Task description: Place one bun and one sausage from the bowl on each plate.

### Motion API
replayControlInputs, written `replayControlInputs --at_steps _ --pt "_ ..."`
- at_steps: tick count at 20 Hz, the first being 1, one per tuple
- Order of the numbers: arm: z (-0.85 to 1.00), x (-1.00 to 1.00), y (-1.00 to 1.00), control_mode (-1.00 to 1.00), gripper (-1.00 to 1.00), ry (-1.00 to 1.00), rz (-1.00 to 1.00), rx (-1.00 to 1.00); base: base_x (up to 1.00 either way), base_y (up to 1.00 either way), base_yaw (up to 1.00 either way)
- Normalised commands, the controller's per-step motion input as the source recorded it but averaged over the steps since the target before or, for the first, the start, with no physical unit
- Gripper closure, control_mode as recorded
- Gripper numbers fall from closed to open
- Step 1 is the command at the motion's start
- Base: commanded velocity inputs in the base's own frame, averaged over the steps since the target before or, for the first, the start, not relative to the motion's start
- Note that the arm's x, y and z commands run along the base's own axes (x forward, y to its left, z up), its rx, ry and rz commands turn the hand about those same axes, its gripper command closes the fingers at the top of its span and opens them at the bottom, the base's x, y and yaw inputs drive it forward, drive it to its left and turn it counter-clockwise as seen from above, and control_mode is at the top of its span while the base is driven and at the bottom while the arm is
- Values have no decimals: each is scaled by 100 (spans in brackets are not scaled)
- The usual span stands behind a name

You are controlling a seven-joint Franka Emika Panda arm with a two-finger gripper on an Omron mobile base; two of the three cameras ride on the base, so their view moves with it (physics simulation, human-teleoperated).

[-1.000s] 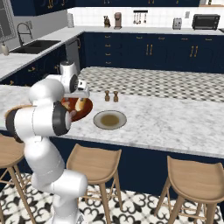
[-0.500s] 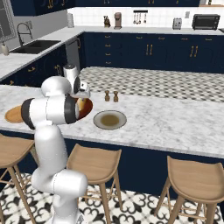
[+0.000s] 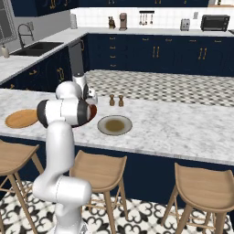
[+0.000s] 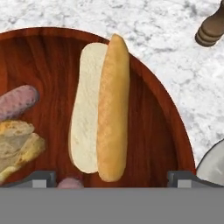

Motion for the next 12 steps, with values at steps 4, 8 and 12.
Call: replayControlInputs --at_steps 4,8,12 --pt "-31 47 9 -100 -100 1 0 0 0 0 0" --pt "-19 20 11 -100 -100 3 0 0 0 0 0" --pt "-27 18 2 -100 -100 0 0 0 0 0 0"
